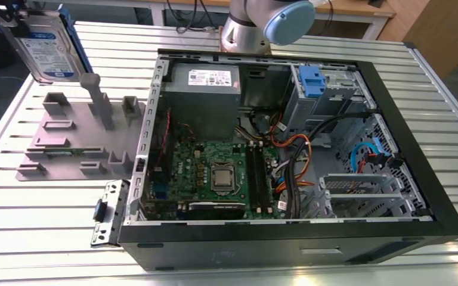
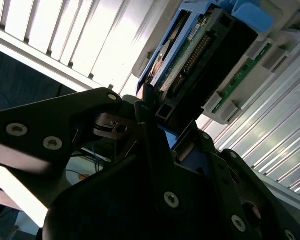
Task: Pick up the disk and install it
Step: 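Pick up the disk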
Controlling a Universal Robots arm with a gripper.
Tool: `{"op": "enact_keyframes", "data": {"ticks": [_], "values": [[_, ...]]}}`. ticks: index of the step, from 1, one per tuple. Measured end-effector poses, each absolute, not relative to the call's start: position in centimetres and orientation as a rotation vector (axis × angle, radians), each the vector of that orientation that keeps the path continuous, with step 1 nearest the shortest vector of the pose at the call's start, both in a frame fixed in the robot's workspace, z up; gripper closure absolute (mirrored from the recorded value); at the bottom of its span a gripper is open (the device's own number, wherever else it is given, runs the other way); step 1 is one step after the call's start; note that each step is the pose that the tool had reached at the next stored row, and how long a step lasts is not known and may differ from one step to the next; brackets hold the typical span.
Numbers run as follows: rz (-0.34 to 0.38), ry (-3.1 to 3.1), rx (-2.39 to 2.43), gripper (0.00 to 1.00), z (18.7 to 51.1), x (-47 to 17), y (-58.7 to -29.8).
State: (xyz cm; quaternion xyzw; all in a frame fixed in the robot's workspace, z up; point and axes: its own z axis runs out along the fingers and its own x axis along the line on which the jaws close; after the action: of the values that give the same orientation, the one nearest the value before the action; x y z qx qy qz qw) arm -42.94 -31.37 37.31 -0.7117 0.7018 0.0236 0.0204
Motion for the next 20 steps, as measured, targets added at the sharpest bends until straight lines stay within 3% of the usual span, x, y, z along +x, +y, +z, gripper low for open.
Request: {"op": "enact_keyframes", "data": {"ticks": [20], "values": [[0.078,2.174,-2.205,0.64,37.98,-42.94,-31.37]]}}
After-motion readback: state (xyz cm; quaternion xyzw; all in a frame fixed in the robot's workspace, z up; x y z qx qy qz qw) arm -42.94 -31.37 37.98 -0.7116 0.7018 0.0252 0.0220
